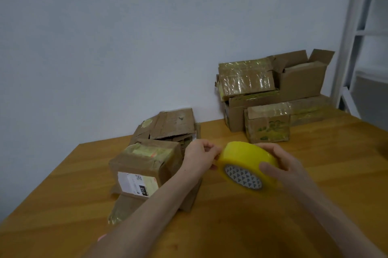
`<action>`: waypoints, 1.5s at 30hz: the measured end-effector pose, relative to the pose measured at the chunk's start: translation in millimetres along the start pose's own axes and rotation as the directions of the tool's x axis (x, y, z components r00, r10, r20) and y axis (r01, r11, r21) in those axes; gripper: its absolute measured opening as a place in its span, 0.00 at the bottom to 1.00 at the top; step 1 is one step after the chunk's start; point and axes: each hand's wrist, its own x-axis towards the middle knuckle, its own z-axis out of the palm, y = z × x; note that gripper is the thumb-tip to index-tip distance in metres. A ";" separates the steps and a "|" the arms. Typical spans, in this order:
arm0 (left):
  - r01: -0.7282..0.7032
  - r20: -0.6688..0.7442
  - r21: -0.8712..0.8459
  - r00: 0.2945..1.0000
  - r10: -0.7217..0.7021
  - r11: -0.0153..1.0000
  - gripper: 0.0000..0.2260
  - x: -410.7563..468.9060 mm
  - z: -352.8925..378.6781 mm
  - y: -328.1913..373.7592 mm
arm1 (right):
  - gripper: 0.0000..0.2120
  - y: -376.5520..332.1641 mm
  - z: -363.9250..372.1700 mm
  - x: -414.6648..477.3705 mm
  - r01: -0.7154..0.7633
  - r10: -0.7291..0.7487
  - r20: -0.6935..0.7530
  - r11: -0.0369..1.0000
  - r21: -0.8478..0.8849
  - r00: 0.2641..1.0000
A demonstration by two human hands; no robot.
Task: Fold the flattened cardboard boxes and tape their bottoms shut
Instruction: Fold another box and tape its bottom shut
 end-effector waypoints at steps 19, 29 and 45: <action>-0.340 -0.111 0.156 0.927 0.359 0.927 0.11 -3.9 -11.4 16.4 | 0.08 -5.1 3.1 5.6 -0.091 0.084 -0.072 0.990 -0.106 0.994; -0.415 0.069 0.428 0.901 0.429 0.803 0.04 -1.5 -13.2 14.7 | 0.27 -7.3 -1.3 1.2 -0.027 0.014 -0.072 0.983 -0.181 0.997; -0.191 -0.243 0.627 0.873 0.423 0.755 0.12 23.7 -126.9 -36.0 | 0.23 21.8 -30.4 21.0 -0.114 -0.061 -0.217 0.697 -0.708 0.974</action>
